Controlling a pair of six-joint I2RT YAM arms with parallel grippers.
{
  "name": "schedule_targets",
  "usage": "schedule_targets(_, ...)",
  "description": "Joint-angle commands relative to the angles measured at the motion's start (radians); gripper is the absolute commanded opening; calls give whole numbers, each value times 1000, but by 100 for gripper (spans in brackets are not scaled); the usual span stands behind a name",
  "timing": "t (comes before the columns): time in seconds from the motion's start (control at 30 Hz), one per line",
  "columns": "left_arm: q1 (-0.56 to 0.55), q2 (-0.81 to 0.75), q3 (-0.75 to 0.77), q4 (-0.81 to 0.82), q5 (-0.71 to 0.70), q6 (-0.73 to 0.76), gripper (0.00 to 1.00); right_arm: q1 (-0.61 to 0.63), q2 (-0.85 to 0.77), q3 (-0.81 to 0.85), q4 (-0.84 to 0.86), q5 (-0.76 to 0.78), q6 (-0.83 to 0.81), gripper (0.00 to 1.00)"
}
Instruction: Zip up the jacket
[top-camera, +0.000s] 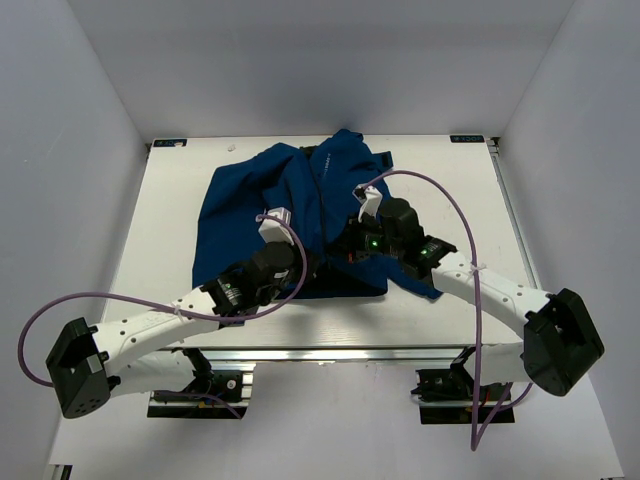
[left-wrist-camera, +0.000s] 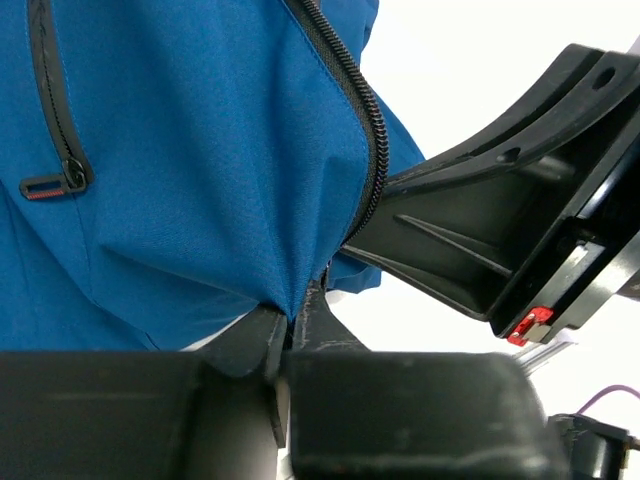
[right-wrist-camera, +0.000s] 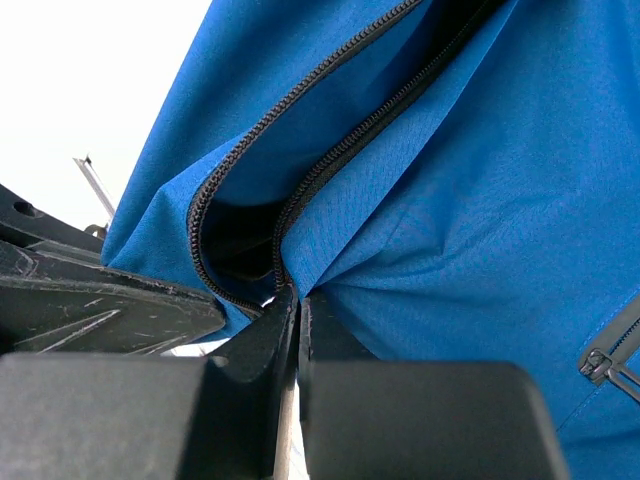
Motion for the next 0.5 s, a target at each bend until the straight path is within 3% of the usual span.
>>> schedule_targets(0.0,-9,-28,28,21,3,-3,16,12,-36,10,23,-1,-5,0)
schedule_targets(0.07,-7,-57,-10,76,27,-2,25,17,-45,-10,51,-15,10,0)
schedule_targets(0.23,-7,-104,-69,163,51,-14,38,37,-77,-40,94,-3,36,0)
schedule_targets(0.47,-7,-98,-81,202,87,-12,41,53,-80,-42,114,0,50,0)
